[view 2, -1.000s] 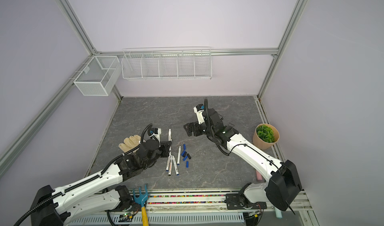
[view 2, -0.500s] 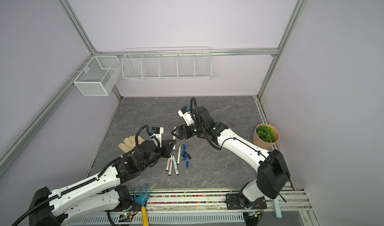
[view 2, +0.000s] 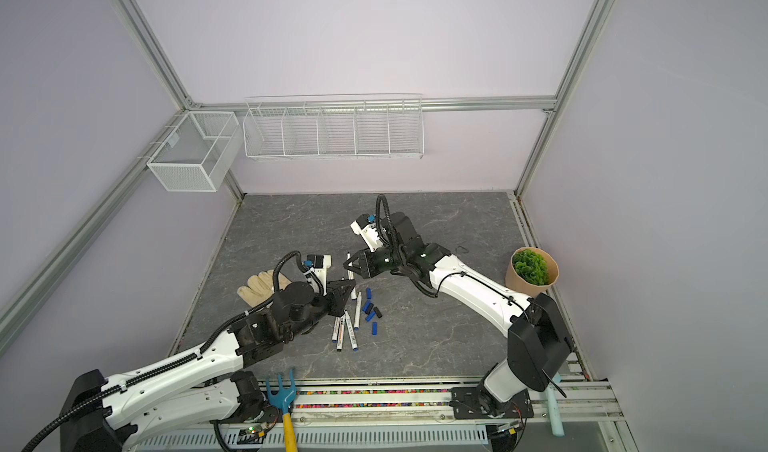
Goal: Insert the pens into the pen caps
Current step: 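Grasp a white marker with the left gripper and lift it upright, then lower the right gripper to the caps and grasp a blue cap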
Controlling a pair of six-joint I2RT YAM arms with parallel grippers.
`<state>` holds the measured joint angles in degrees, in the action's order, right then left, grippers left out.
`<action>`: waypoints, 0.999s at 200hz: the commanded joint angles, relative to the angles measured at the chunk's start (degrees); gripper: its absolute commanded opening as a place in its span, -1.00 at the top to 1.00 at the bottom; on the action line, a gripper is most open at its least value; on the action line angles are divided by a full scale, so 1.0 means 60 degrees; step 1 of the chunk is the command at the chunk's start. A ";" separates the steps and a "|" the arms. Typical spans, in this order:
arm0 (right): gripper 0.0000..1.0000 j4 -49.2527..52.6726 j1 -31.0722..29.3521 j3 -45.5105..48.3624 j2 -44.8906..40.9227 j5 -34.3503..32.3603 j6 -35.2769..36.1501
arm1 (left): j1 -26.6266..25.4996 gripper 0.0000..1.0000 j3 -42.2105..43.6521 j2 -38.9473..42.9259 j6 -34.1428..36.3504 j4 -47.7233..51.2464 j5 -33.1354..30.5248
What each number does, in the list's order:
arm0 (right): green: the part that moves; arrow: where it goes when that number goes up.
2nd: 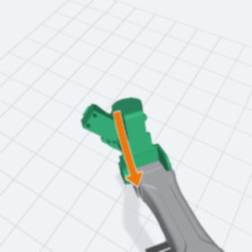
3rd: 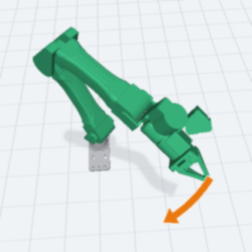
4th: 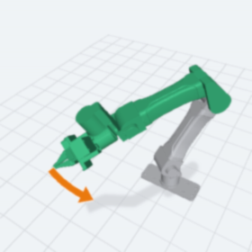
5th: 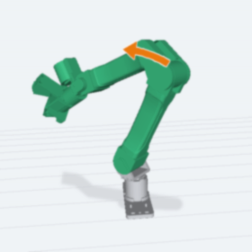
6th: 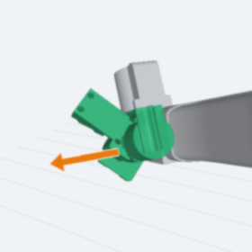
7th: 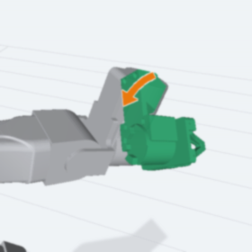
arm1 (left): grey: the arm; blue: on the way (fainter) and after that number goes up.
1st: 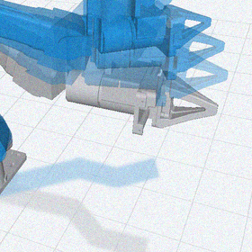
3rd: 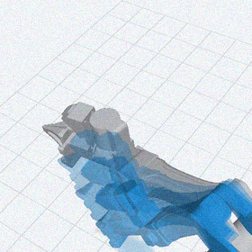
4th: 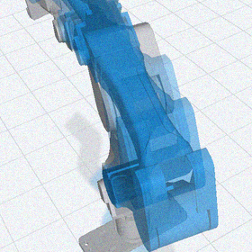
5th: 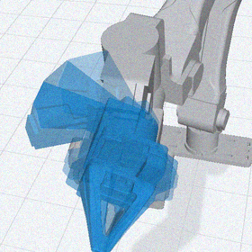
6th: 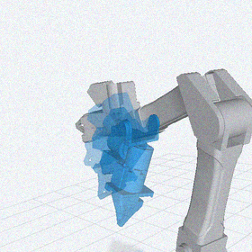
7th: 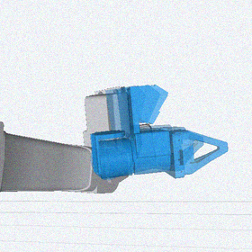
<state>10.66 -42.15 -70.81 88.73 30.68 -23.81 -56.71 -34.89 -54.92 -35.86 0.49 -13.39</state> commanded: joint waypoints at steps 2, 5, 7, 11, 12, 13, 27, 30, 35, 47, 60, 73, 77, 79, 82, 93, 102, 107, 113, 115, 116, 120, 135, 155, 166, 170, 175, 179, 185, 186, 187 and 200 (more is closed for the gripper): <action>0.86 -0.0092 0.0253 0.0080 -0.0234 0.0368 -0.0073 | -0.0041 0.90 0.0156 0.0351 -0.0045 -0.0395 -0.0463; 0.86 -0.0123 0.0281 0.0095 -0.0252 0.0399 -0.0116 | -0.0030 0.71 0.0194 0.0366 -0.0085 -0.0390 -0.0488; 0.86 -0.0143 0.0293 0.0104 -0.0267 0.0418 -0.0136 | -0.0027 0.63 0.0213 0.0375 -0.0109 -0.0397 -0.0499; 0.86 -0.0194 0.0325 0.0143 -0.0292 0.0451 -0.0196 | -0.0026 0.49 0.0257 0.0410 -0.0128 -0.0404 -0.0520; 0.86 -0.0201 0.0342 0.0149 -0.0289 0.0467 -0.0216 | -0.0026 0.47 0.0268 0.0416 -0.0138 -0.0411 -0.0521; 0.86 -0.0220 0.0344 0.0160 -0.0302 0.0475 -0.0225 | -0.0026 0.43 0.0281 0.0419 -0.0142 -0.0415 -0.0529; 0.86 -0.0350 0.0433 0.0256 -0.0368 0.0606 -0.0319 | -0.0012 0.10 0.0393 0.0480 -0.0196 -0.0491 -0.0451; 0.86 -0.0354 0.0450 0.0271 -0.0384 0.0636 -0.0337 | 0.0001 0.06 0.0408 0.0479 -0.0217 -0.0505 -0.0439; 0.86 -0.0384 0.0472 0.0298 -0.0413 0.0702 -0.0359 | 0.0030 0.02 0.0430 0.0482 -0.0206 -0.0507 -0.0378; 0.86 -0.0461 0.0502 0.0351 -0.0458 0.0822 -0.0436 | 0.0125 -0.02 0.0440 0.0438 -0.0191 -0.0529 -0.0145; 0.86 -0.0514 0.0514 0.0348 -0.0509 0.0961 -0.0456 | 0.0254 -0.03 0.0439 0.0368 -0.0177 -0.0632 0.0232; 0.86 -0.0538 0.0520 0.0333 -0.0544 0.1123 -0.0428 | 0.0350 -0.03 0.0411 0.0260 -0.0118 -0.0776 0.0595; 0.86 -0.0545 0.0514 0.0331 -0.0537 0.1157 -0.0415 | 0.0375 -0.03 0.0389 0.0225 -0.0063 -0.0822 0.0703; 0.86 -0.0538 0.0519 0.0339 -0.0543 0.1183 -0.0412 | 0.0382 -0.03 0.0376 0.0212 -0.0042 -0.0842 0.0747; 0.86 -0.0544 0.0517 0.0332 -0.0542 0.1209 -0.0400 | 0.0391 -0.03 0.0357 0.0196 0.0007 -0.0876 0.0821; 0.86 -0.0528 0.0514 0.0317 -0.0548 0.1279 -0.0396 | 0.0411 -0.03 0.0260 0.0096 0.0138 -0.0959 0.1034; 0.86 -0.0543 0.0519 0.0317 -0.0536 0.1346 -0.0382 | 0.0435 -0.03 0.0170 -0.0003 0.0248 -0.0989 0.1143; 0.86 -0.0552 0.0510 0.0302 -0.0535 0.1372 -0.0383 | 0.0442 -0.03 0.0122 -0.0051 0.0294 -0.1013 0.1186; 0.86 -0.0539 0.0509 0.0295 -0.0524 0.1376 -0.0384 | 0.0468 -0.03 0.0064 -0.0122 0.0342 -0.1050 0.1276; 0.86 -0.0536 0.0514 0.0289 -0.0532 0.1388 -0.0382 | 0.0471 -0.03 0.0042 -0.0142 0.0349 -0.1056 0.1286; 0.86 -0.0534 0.0518 0.0295 -0.0534 0.1389 -0.0382 | 0.0479 -0.03 0.0028 -0.0160 0.0350 -0.1060 0.1304; 0.86 -0.0522 0.0516 0.0295 -0.0528 0.1402 -0.0371 | 0.0492 -0.03 0.0005 -0.0214 0.0384 -0.1077 0.1351; 0.86 -0.0491 0.0514 0.0259 -0.0535 0.1428 -0.0345 | 0.0544 0.00 -0.0149 -0.0434 0.0452 -0.1120 0.1481; 0.86 -0.0416 0.0511 0.0243 -0.0541 0.1435 -0.0309 | 0.0567 0.12 -0.0273 -0.0648 0.0497 -0.1290 0.1637; 0.86 -0.0377 0.0517 0.0243 -0.0560 0.1404 -0.0296 | 0.0574 0.18 -0.0306 -0.0716 0.0470 -0.1362 0.1707; 0.86 -0.0363 0.0512 0.0254 -0.0560 0.1385 -0.0302 | 0.0571 0.19 -0.0320 -0.0726 0.0482 -0.1391 0.1719; 0.86 -0.0347 0.0520 0.0259 -0.0558 0.1377 -0.0301 | 0.0588 0.22 -0.0334 -0.0740 0.0482 -0.1407 0.1730; 0.86 -0.0346 0.0506 0.0258 -0.0573 0.1363 -0.0294 | 0.0589 0.24 -0.0336 -0.0747 0.0477 -0.1414 0.1733; 0.86 -0.0347 0.0517 0.0271 -0.0579 0.1362 -0.0298 | 0.0596 0.25 -0.0348 -0.0741 0.0470 -0.1428 0.1741; 0.86 -0.0344 0.0519 0.0272 -0.0579 0.1362 -0.0296 | 0.0600 0.25 -0.0350 -0.0738 0.0469 -0.1429 0.1744; 0.86 -0.0349 0.0520 0.0272 -0.0579 0.1362 -0.0295 | 0.0602 0.25 -0.0350 -0.0736 0.0469 -0.1429 0.1746; 0.86 -0.0349 0.0531 0.0273 -0.0579 0.1359 -0.0294 | 0.0621 0.30 -0.0351 -0.0748 0.0456 -0.1408 0.1780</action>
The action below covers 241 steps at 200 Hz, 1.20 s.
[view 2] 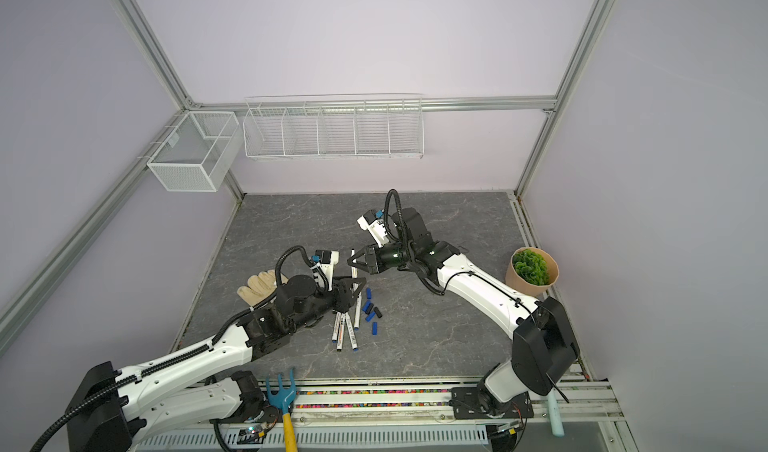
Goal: Insert the pens into the pen caps
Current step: 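Lower the right gripper to the caps and grasp a blue cap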
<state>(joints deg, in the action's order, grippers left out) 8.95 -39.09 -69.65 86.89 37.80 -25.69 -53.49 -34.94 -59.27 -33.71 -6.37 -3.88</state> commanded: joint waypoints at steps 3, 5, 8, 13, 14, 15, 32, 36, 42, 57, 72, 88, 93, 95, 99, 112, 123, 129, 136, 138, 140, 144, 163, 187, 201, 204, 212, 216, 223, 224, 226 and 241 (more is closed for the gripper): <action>0.86 -0.0059 0.0025 0.0080 -0.0280 0.0172 0.0016 | 0.0103 0.33 -0.0344 -0.0015 0.0090 -0.0281 0.0204; 0.86 -0.0057 0.0022 0.0080 -0.0282 0.0163 0.0019 | 0.0110 0.35 -0.0333 -0.0011 0.0084 -0.0285 0.0221; 0.86 -0.0069 0.0013 0.0087 -0.0283 0.0166 0.0017 | 0.0119 0.38 -0.0319 -0.0003 0.0066 -0.0322 0.0233; 0.86 -0.0057 0.0014 0.0097 -0.0273 0.0152 0.0016 | 0.0130 0.43 -0.0310 0.0026 0.0049 -0.0356 0.0249; 0.86 -0.0056 0.0013 0.0095 -0.0273 0.0149 0.0018 | 0.0136 0.45 -0.0305 0.0023 0.0036 -0.0358 0.0250; 0.86 -0.0056 0.0012 0.0095 -0.0273 0.0147 0.0019 | 0.0139 0.46 -0.0303 0.0036 0.0030 -0.0366 0.0258; 0.86 -0.0040 0.0055 0.0131 -0.0283 0.0076 0.0004 | 0.0178 0.73 -0.0235 0.0153 -0.0071 -0.0471 0.0239; 0.86 -0.0030 0.0068 0.0138 -0.0287 0.0051 0.0002 | 0.0191 0.78 -0.0207 0.0207 -0.0107 -0.0494 0.0212; 0.86 -0.0011 0.0070 0.0154 -0.0282 0.0016 0.0005 | 0.0198 0.84 -0.0174 0.0252 -0.0130 -0.0515 0.0173; 0.86 0.0024 0.0099 0.0246 -0.0312 -0.0110 0.0011 | 0.0207 0.96 -0.0066 0.0408 -0.0227 -0.0531 0.0073; 0.65 0.0135 0.0115 0.0352 -0.0366 -0.0323 0.0091 | 0.0227 1.00 0.0094 0.0566 -0.0404 -0.0452 -0.0256; -0.08 0.0456 0.0137 0.0429 -0.0435 -0.0698 0.0225 | 0.0222 1.00 0.0252 0.0675 -0.0777 0.0000 -0.1000; -0.17 0.0605 0.0147 0.0453 -0.0475 -0.0928 0.0352 | 0.0223 1.00 0.0276 0.0702 -0.0955 0.0262 -0.1377; -0.20 0.0673 0.0148 0.0466 -0.0496 -0.1013 0.0403 | 0.0228 1.00 0.0294 0.0721 -0.1030 0.0357 -0.1515; -0.25 0.0806 0.0135 0.0495 -0.0534 -0.1237 0.0509 | 0.0226 1.00 0.0342 0.0755 -0.1210 0.0598 -0.1896; -0.31 0.1341 0.0081 0.0590 -0.0658 -0.1933 0.1015 | 0.0222 1.00 0.0520 0.0908 -0.1969 0.1324 -0.2996; -0.32 0.2048 -0.0113 0.0628 -0.0692 -0.2572 0.1635 | 0.0223 1.00 0.0667 0.1085 -0.2796 0.2026 -0.3856; -0.32 0.2442 -0.0254 0.0674 -0.0683 -0.2958 0.2004 | 0.0226 1.00 0.0746 0.1199 -0.3201 0.2328 -0.4234; -0.32 0.2841 -0.0442 0.0747 -0.0635 -0.3343 0.2330 | 0.0225 1.00 0.0906 0.1359 -0.3530 0.2542 -0.4519; -0.32 0.2964 -0.0487 0.0777 -0.0624 -0.3433 0.2399 | 0.0228 1.00 0.0935 0.1383 -0.3601 0.2582 -0.4589; -0.32 0.3050 -0.0538 0.0811 -0.0613 -0.3525 0.2464 | 0.0225 1.00 0.0972 0.1433 -0.3662 0.2625 -0.4636; -0.32 0.3246 -0.0663 0.0884 -0.0557 -0.3677 0.2564 | 0.0219 1.00 0.1040 0.1503 -0.3789 0.2731 -0.4745; -0.30 0.3975 -0.1296 0.1275 -0.0244 -0.4124 0.2855 | 0.0219 1.00 0.1247 0.1809 -0.4236 0.3227 -0.5098; -0.26 0.4445 -0.2301 0.1648 0.0218 -0.4839 0.3181 | 0.0222 1.00 0.1384 0.2028 -0.4342 0.3438 -0.5173; -0.24 0.4499 -0.2625 0.1734 0.0519 -0.5046 0.3206 | 0.0225 1.00 0.1440 0.2092 -0.4302 0.3457 -0.5103; -0.23 0.4521 -0.2693 0.1715 0.0591 -0.5054 0.3206 | 0.0221 1.00 0.1445 0.2096 -0.4315 0.3471 -0.5089; -0.21 0.4637 -0.2790 0.1629 0.0839 -0.5070 0.3233 | 0.0227 1.00 0.1470 0.2086 -0.4342 0.3497 -0.5035; -0.21 0.4709 -0.2839 0.1573 0.0990 -0.5077 0.3247 | 0.0218 1.00 0.1472 0.2090 -0.4325 0.3518 -0.5003; -0.20 0.4835 -0.2874 0.1456 0.1232 -0.5056 0.3265 | 0.0228 1.00 0.1459 0.2083 -0.4326 0.3533 -0.4911; -0.20 0.4850 -0.2882 0.1449 0.1263 -0.5048 0.3261 | 0.0221 1.00 0.1458 0.2084 -0.4327 0.3543 -0.4893; -0.19 0.4866 -0.2876 0.1422 0.1341 -0.5035 0.3269 | 0.0216 1.00 0.1462 0.2084 -0.4320 0.3561 -0.4873; -0.17 0.4985 -0.2888 0.1260 0.1822 -0.4913 0.3330 | 0.0214 1.00 0.1458 0.2036 -0.4340 0.3642 -0.4740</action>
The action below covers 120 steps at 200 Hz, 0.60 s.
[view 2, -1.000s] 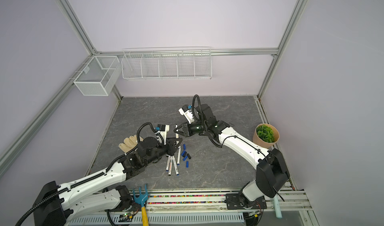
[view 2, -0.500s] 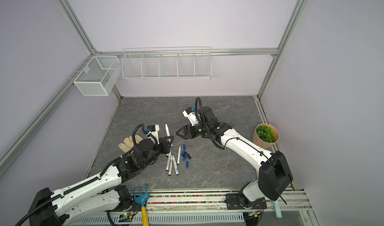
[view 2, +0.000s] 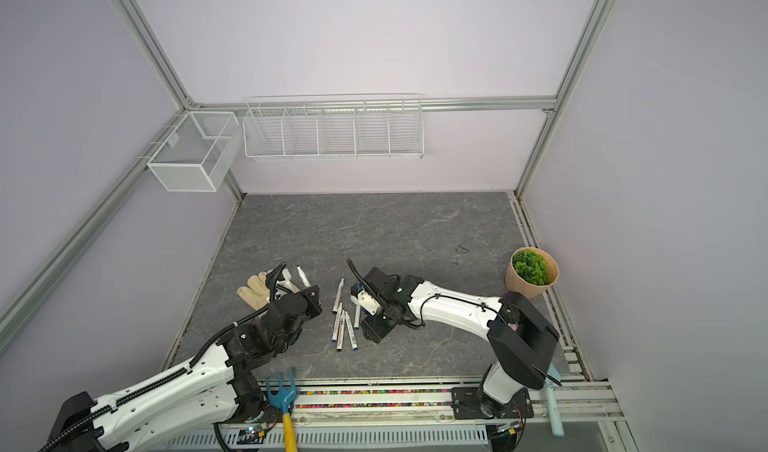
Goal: Insert the pens into the pen caps
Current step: 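Lower the right gripper to the caps and grasp a blue cap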
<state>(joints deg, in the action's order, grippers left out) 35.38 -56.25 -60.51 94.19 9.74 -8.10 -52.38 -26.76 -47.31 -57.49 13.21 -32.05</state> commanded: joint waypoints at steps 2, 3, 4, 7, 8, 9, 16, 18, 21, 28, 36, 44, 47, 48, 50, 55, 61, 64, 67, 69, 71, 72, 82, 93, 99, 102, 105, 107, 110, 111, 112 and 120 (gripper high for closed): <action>-0.17 0.0587 -0.0033 -0.0280 0.0656 -0.0221 0.0405 | 0.0021 1.00 0.0084 0.0040 -0.0378 0.0395 -0.0025; -0.17 0.0597 -0.0039 -0.0283 0.0682 -0.0204 0.0409 | 0.0025 1.00 0.0090 0.0029 -0.0386 0.0407 -0.0008; -0.17 0.0603 -0.0034 -0.0292 0.0709 -0.0196 0.0418 | 0.0020 1.00 0.0085 0.0024 -0.0389 0.0421 0.0001; -0.16 0.0595 -0.0025 -0.0310 0.0785 -0.0157 0.0451 | 0.0028 1.00 0.0087 0.0025 -0.0393 0.0451 -0.0007; -0.16 0.0594 -0.0027 -0.0320 0.0805 -0.0150 0.0461 | 0.0028 1.00 0.0091 0.0022 -0.0400 0.0458 0.0001; -0.16 0.0601 -0.0021 -0.0325 0.0837 -0.0140 0.0466 | 0.0029 1.00 0.0079 0.0028 -0.0411 0.0468 0.0006; -0.16 0.0629 -0.0021 -0.0369 0.0999 -0.0115 0.0487 | 0.0028 1.00 0.0068 0.0025 -0.0436 0.0532 0.0020; -0.16 0.0632 -0.0031 -0.0384 0.1040 -0.0122 0.0493 | 0.0029 1.00 0.0078 0.0031 -0.0444 0.0554 0.0027; -0.16 0.0624 -0.0022 -0.0408 0.1106 -0.0148 0.0501 | 0.0029 1.00 0.0066 0.0026 -0.0453 0.0587 0.0029; -0.16 0.0628 -0.0029 -0.0453 0.1206 -0.0157 0.0500 | 0.0029 1.00 0.0063 0.0054 -0.0480 0.0622 0.0061; -0.16 0.0575 -0.0026 -0.0496 0.1291 -0.0130 0.0555 | 0.0029 1.00 0.0077 0.0088 -0.0486 0.0648 0.0076; -0.16 0.0529 -0.0017 -0.0545 0.1351 -0.0149 0.0588 | 0.0028 1.00 0.0097 0.0124 -0.0494 0.0665 0.0065; -0.16 0.0514 -0.0030 -0.0575 0.1365 -0.0175 0.0601 | 0.0029 1.00 0.0107 0.0158 -0.0503 0.0658 0.0055; -0.16 0.0502 -0.0015 -0.0584 0.1366 -0.0181 0.0609 | 0.0029 1.00 0.0108 0.0154 -0.0507 0.0656 0.0055; -0.16 0.0497 -0.0026 -0.0610 0.1377 -0.0211 0.0619 | 0.0022 1.00 0.0121 0.0173 -0.0509 0.0662 0.0054; -0.16 0.0491 -0.0019 -0.0667 0.1420 -0.0261 0.0631 | 0.0029 1.00 0.0143 0.0205 -0.0518 0.0663 0.0034; -0.16 0.0505 -0.0020 -0.0753 0.1487 -0.0331 0.0650 | 0.0028 1.00 0.0165 0.0234 -0.0538 0.0678 0.0016; -0.16 0.0498 -0.0036 -0.0798 0.1524 -0.0352 0.0660 | 0.0029 1.00 0.0176 0.0249 -0.0552 0.0672 0.0011; -0.16 0.0507 -0.0035 -0.0828 0.1545 -0.0368 0.0672 | 0.0029 1.00 0.0190 0.0265 -0.0554 0.0680 0.0021; -0.16 0.0513 -0.0042 -0.0857 0.1569 -0.0383 0.0675 | 0.0029 1.00 0.0189 0.0274 -0.0554 0.0679 0.0002; -0.16 0.0518 -0.0040 -0.0887 0.1589 -0.0390 0.0679 | 0.0029 1.00 0.0196 0.0269 -0.0554 0.0679 -0.0003; -0.16 0.0527 -0.0035 -0.0901 0.1595 -0.0406 0.0685 | 0.0022 1.00 0.0189 0.0276 -0.0554 0.0681 -0.0004; -0.16 0.0536 -0.0036 -0.1020 0.1709 -0.0476 0.0686 | 0.0021 1.00 0.0184 0.0310 -0.0554 0.0740 -0.0005; -0.15 0.0534 -0.0054 -0.1137 0.1825 -0.0480 0.0696 | 0.0029 1.00 0.0168 0.0340 -0.0547 0.0806 0.0003; -0.15 0.0536 -0.0066 -0.1200 0.1895 -0.0504 0.0693 | 0.0025 1.00 0.0153 0.0352 -0.0540 0.0841 -0.0006; -0.14 0.0557 -0.0083 -0.1232 0.1938 -0.0522 0.0693 | 0.0028 1.00 0.0136 0.0357 -0.0540 0.0857 -0.0012; -0.14 0.0567 -0.0086 -0.1270 0.1969 -0.0544 0.0693 | 0.0029 1.00 0.0130 0.0381 -0.0510 0.0868 -0.0009; -0.13 0.0576 -0.0087 -0.1297 0.1990 -0.0555 0.0695 | 0.0029 1.00 0.0119 0.0391 -0.0510 0.0884 -0.0013; -0.13 0.0591 -0.0101 -0.1337 0.2030 -0.0578 0.0693 | 0.0029 1.00 0.0124 0.0395 -0.0498 0.0888 -0.0004; -0.13 0.0600 -0.0102 -0.1353 0.2043 -0.0587 0.0699 | 0.0029 1.00 0.0124 0.0405 -0.0497 0.0896 -0.0011; -0.13 0.0604 -0.0117 -0.1362 0.2049 -0.0600 0.0702 | 0.0029 1.00 0.0125 0.0409 -0.0496 0.0892 -0.0008; -0.11 0.0635 -0.0156 -0.1423 0.2124 -0.0736 0.0694 | 0.0029 1.00 0.0107 0.0428 -0.0495 0.0942 -0.0034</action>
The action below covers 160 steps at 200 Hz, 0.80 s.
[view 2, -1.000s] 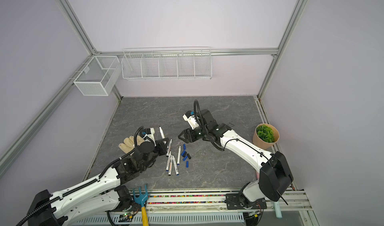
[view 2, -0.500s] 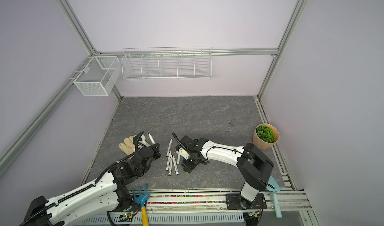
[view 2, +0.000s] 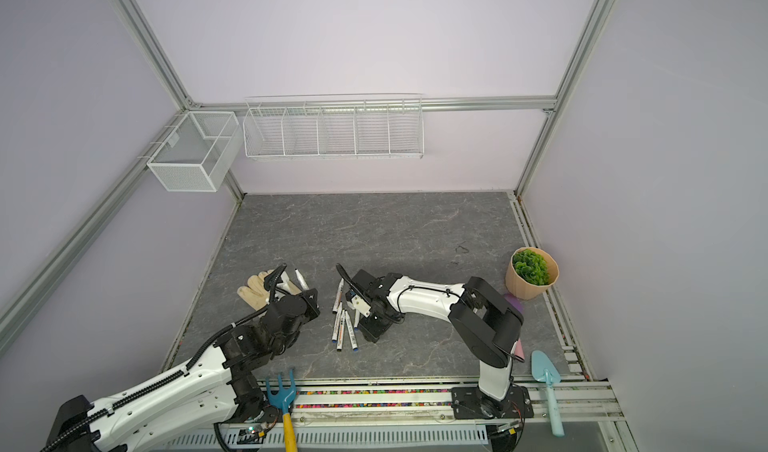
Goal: Insert the pens into the pen caps
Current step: 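Lower the right gripper to the caps and grasp a blue cap, then lift the blue cap with the right gripper toward the held marker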
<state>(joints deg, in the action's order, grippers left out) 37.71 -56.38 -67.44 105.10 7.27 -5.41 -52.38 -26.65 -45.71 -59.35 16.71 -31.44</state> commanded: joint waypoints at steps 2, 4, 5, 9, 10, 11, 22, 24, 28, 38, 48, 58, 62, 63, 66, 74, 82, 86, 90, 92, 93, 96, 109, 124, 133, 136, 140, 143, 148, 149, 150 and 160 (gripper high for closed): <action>-0.11 0.0247 -0.0145 -0.0283 0.0320 -0.0352 0.0232 | 0.0029 1.00 0.0087 0.0170 -0.0179 0.0363 -0.0139; -0.11 0.0247 -0.0141 -0.0294 0.0335 -0.0385 0.0222 | 0.0029 1.00 0.0087 0.0176 -0.0181 0.0371 -0.0137; -0.11 0.0255 -0.0148 -0.0299 0.0345 -0.0395 0.0217 | 0.0029 1.00 0.0082 0.0177 -0.0176 0.0375 -0.0136; -0.10 0.0258 -0.0155 -0.0316 0.0374 -0.0448 0.0210 | 0.0028 1.00 0.0077 0.0188 -0.0182 0.0392 -0.0141; -0.09 0.0260 -0.0162 -0.0317 0.0379 -0.0456 0.0204 | 0.0028 1.00 0.0085 0.0190 -0.0177 0.0393 -0.0139; -0.09 0.0254 -0.0158 -0.0324 0.0381 -0.0467 0.0201 | 0.0029 1.00 0.0088 0.0191 -0.0174 0.0393 -0.0144; -0.06 0.0269 -0.0198 -0.0358 0.0428 -0.0619 0.0161 | 0.0025 1.00 0.0093 0.0220 -0.0185 0.0407 -0.0130; -0.06 0.0282 -0.0213 -0.0368 0.0439 -0.0653 0.0160 | 0.0028 1.00 0.0103 0.0228 -0.0186 0.0404 -0.0123; -0.04 0.0284 -0.0238 -0.0383 0.0461 -0.0748 0.0141 | 0.0029 1.00 0.0110 0.0236 -0.0186 0.0407 -0.0100; 0.00 0.0302 -0.0285 -0.0405 0.0485 -0.0944 0.0118 | 0.0029 1.00 0.0131 0.0252 -0.0185 0.0382 -0.0092; 0.05 0.0306 -0.0335 -0.0406 0.0526 -0.1133 0.0088 | 0.0029 1.00 0.0136 0.0249 -0.0186 0.0391 -0.0077; 0.12 0.0306 -0.0406 -0.0420 0.0585 -0.1309 0.0082 | 0.0021 1.00 0.0119 0.0258 -0.0158 0.0399 -0.0079; 0.14 0.0300 -0.0437 -0.0434 0.0621 -0.1362 0.0082 | 0.0025 1.00 0.0116 0.0251 -0.0145 0.0401 -0.0087; 0.15 0.0296 -0.0442 -0.0442 0.0627 -0.1375 0.0082 | 0.0019 1.00 0.0119 0.0251 -0.0144 0.0398 -0.0082; 0.18 0.0310 -0.0454 -0.0456 0.0667 -0.1426 0.0087 | 0.0026 1.00 0.0108 0.0251 -0.0140 0.0405 -0.0085; 0.27 0.0352 -0.0518 -0.0504 0.0741 -0.1565 0.0090 | 0.0025 1.00 0.0098 0.0251 -0.0114 0.0392 -0.0078; 0.33 0.0378 -0.0585 -0.0537 0.0824 -0.1687 0.0093 | 0.0029 1.00 0.0103 0.0251 -0.0084 0.0395 -0.0076; 0.34 0.0394 -0.0614 -0.0550 0.0855 -0.1743 0.0098 | 0.0029 1.00 0.0104 0.0251 -0.0092 0.0401 -0.0069; 0.35 0.0399 -0.0663 -0.0552 0.0890 -0.1821 0.0097 | 0.0025 1.00 0.0103 0.0251 -0.0084 0.0394 -0.0054; 0.35 0.0399 -0.0680 -0.0552 0.0895 -0.1843 0.0096 | 0.0028 1.00 0.0095 0.0251 -0.0080 0.0394 -0.0049; 0.36 0.0396 -0.0688 -0.0552 0.0903 -0.1857 0.0096 | 0.0028 1.00 0.0093 0.0251 -0.0082 0.0387 -0.0049; 0.37 0.0394 -0.0710 -0.0556 0.0918 -0.1898 0.0107 | 0.0021 1.00 0.0099 0.0254 -0.0072 0.0386 -0.0048; 0.43 0.0366 -0.0783 -0.0567 0.0994 -0.1984 0.0120 | 0.0029 1.00 0.0098 0.0240 -0.0070 0.0391 -0.0032; 0.52 0.0362 -0.0826 -0.0582 0.1026 -0.2010 0.0133 | 0.0025 1.00 0.0102 0.0223 -0.0067 0.0382 -0.0011; 0.59 0.0344 -0.0821 -0.0569 0.1001 -0.1991 0.0129 | 0.0019 1.00 0.0104 0.0207 -0.0053 0.0387 -0.0004; 0.61 0.0322 -0.0825 -0.0547 0.0979 -0.1977 0.0139 | 0.0024 1.00 0.0102 0.0205 -0.0041 0.0380 0.0013; 0.63 0.0296 -0.0818 -0.0520 0.0943 -0.1948 0.0154 | 0.0029 1.00 0.0103 0.0207 -0.0046 0.0374 0.0009; 0.65 0.0270 -0.0825 -0.0491 0.0910 -0.1931 0.0166 | 0.0029 1.00 0.0101 0.0196 -0.0053 0.0377 0.0018; 0.68 0.0223 -0.0819 -0.0445 0.0827 -0.1885 0.0194 | 0.0029 1.00 0.0106 0.0185 -0.0048 0.0361 0.0011; 0.69 0.0221 -0.0824 -0.0433 0.0810 -0.1878 0.0196 | 0.0029 1.00 0.0099 0.0181 -0.0051 0.0356 0.0011; 0.70 0.0205 -0.0818 -0.0427 0.0795 -0.1859 0.0197 | 0.0029 1.00 0.0095 0.0187 -0.0045 0.0360 0.0011; 0.78 0.0128 -0.0824 -0.0314 0.0577 -0.1787 0.0253 | 0.0022 1.00 0.0106 0.0162 -0.0032 0.0321 0.0025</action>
<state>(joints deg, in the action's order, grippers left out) 40.03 -60.55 -71.13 108.86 -5.13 -5.08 -52.38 -26.63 -44.80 -59.31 18.11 -31.18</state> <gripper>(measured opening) 0.157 0.126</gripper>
